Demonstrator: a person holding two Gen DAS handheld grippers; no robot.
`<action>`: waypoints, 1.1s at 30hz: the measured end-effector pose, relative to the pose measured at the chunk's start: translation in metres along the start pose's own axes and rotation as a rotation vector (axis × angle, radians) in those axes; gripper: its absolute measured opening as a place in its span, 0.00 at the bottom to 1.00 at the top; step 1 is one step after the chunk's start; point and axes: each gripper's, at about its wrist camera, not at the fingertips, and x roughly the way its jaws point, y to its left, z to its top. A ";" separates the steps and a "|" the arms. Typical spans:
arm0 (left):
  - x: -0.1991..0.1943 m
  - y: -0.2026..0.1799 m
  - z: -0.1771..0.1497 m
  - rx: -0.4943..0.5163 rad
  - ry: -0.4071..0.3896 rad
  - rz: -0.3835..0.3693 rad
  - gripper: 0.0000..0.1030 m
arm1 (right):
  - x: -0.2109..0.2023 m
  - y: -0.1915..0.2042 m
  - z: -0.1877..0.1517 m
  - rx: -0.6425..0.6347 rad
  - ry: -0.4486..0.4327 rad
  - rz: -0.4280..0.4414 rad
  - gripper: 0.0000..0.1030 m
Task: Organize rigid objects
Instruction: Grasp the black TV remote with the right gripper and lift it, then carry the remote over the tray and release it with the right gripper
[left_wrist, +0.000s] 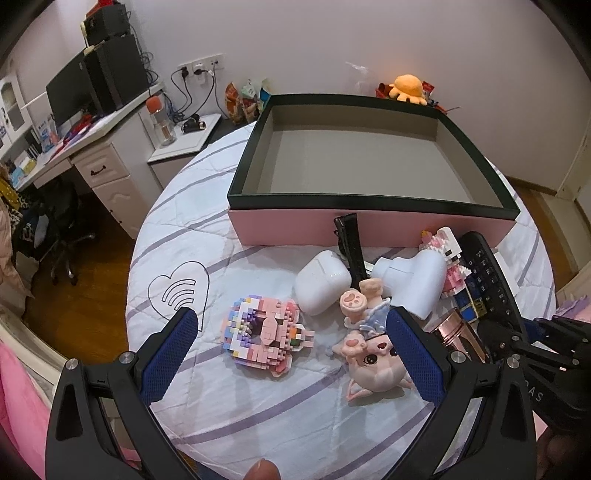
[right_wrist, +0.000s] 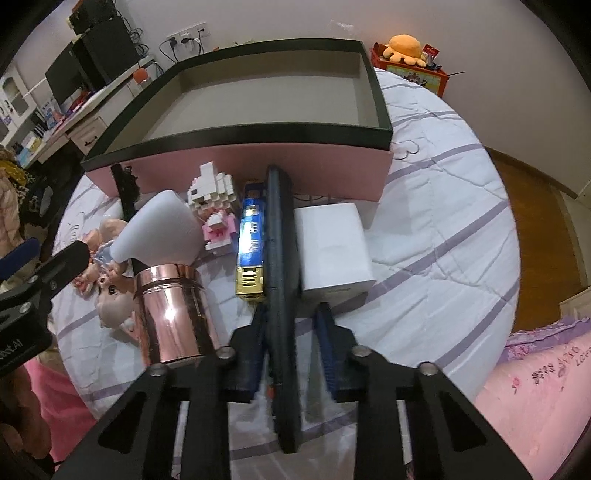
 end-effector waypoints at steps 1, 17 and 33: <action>0.000 0.000 0.000 0.001 0.000 0.001 1.00 | 0.000 0.000 0.000 -0.004 -0.002 0.006 0.17; -0.009 0.003 -0.003 -0.008 -0.013 0.003 1.00 | -0.023 -0.002 -0.009 0.010 -0.062 0.026 0.13; -0.035 0.013 0.030 -0.032 -0.089 -0.014 1.00 | -0.075 0.005 0.020 0.004 -0.200 0.071 0.13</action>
